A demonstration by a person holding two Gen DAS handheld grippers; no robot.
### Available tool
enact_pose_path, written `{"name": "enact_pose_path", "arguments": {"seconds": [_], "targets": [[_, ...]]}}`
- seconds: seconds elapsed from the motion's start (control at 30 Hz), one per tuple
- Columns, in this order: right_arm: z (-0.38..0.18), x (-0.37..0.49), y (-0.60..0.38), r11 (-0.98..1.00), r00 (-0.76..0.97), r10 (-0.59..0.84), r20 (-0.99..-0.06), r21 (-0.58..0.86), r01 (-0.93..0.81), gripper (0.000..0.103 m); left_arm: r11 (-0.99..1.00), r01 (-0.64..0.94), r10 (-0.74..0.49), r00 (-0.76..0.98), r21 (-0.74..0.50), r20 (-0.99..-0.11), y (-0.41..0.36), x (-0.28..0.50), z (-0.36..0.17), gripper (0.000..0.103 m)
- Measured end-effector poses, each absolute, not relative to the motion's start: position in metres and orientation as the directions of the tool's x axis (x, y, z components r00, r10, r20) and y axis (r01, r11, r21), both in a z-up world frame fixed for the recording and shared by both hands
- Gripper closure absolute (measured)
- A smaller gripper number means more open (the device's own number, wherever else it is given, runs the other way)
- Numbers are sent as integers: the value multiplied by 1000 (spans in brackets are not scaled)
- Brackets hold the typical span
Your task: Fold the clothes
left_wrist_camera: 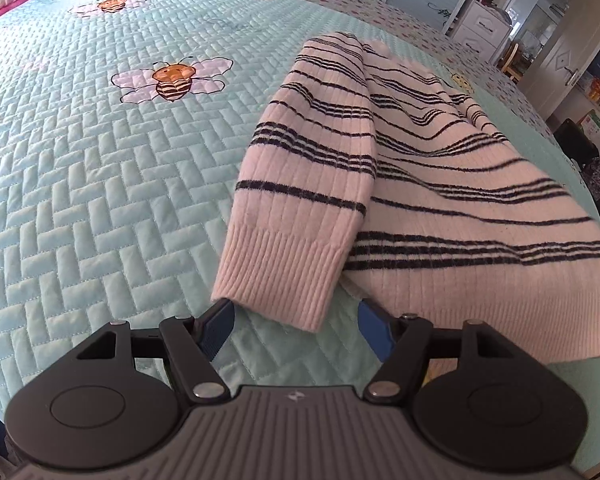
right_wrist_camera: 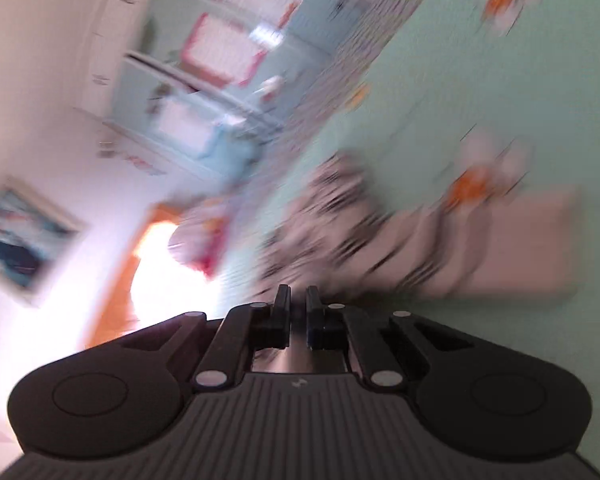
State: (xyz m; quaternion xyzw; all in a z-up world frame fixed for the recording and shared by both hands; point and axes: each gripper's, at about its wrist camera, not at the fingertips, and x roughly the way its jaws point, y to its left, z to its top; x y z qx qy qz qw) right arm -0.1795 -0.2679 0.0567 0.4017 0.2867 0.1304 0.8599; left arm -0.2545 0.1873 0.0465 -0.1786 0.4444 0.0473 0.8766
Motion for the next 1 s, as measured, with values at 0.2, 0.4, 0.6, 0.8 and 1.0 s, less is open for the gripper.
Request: {"name": "enact_pose_path", "arguments": {"seconds": [0.2,0.4,0.6,0.8,1.0], "targets": [[25,-208,-292,727,781,309,-543,664,174,85,958,-225,1,623,-178,-782,184,-255,45,32],[-10,-224,-247,649,691,477,-543,748,139,65,971,-202,38,660,-128,-750,190,-252,45,32],[-22,-231,-245,615,675,508,-535,774,151,62,996,-94,54,654,-10,-755,173,-248,33,32],[-24,-236,-249,617,679,510,-528,775,138,62,997,-72,51,703,1,-709,179,-231,40,90],[-24,-236,-250,627,678,508,-532,768,132,62,912,-406,339,830,-62,-444,271,-185,143,89]]}}
